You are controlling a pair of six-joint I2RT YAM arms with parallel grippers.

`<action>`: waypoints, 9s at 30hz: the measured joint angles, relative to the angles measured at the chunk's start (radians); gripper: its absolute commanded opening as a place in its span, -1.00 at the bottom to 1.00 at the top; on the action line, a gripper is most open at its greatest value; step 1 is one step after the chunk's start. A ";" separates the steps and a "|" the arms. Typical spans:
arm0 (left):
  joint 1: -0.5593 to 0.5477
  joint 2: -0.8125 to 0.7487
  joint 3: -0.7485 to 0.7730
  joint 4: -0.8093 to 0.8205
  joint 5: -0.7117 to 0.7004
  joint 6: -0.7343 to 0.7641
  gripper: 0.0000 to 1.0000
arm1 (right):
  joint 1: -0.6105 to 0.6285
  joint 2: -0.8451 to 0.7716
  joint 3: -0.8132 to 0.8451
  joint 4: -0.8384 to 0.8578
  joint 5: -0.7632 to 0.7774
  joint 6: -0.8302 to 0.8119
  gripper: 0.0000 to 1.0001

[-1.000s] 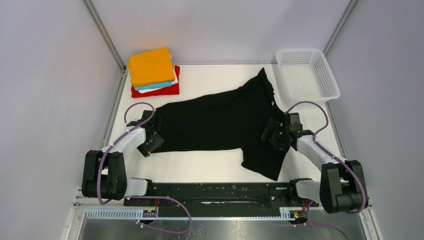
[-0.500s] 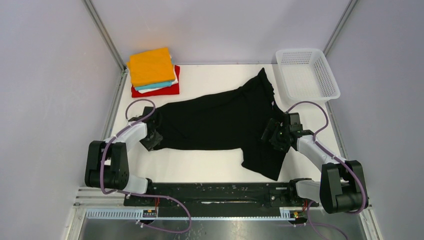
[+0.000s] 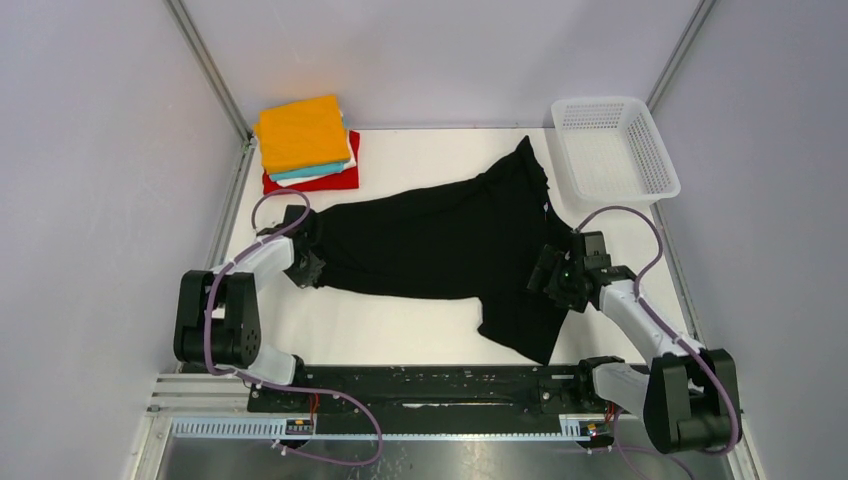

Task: Fold and stack the t-shirts
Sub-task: Flatten out the tshirt

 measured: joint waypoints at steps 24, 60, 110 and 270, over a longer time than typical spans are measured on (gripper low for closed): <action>-0.135 -0.294 -0.106 0.037 0.026 0.022 -1.00 | 0.570 -0.231 -0.065 -0.498 0.229 0.290 0.62; -0.135 -0.372 -0.106 0.026 0.024 0.038 -1.00 | 0.595 -0.061 0.004 -0.430 0.275 0.357 -1.00; -0.138 -0.886 1.062 -0.059 0.100 0.109 -1.00 | 0.599 -0.250 1.923 -0.601 0.373 -0.383 -1.00; -0.026 -0.050 -0.020 0.090 0.060 -0.077 0.98 | 0.177 0.561 0.448 0.051 -0.055 0.028 0.99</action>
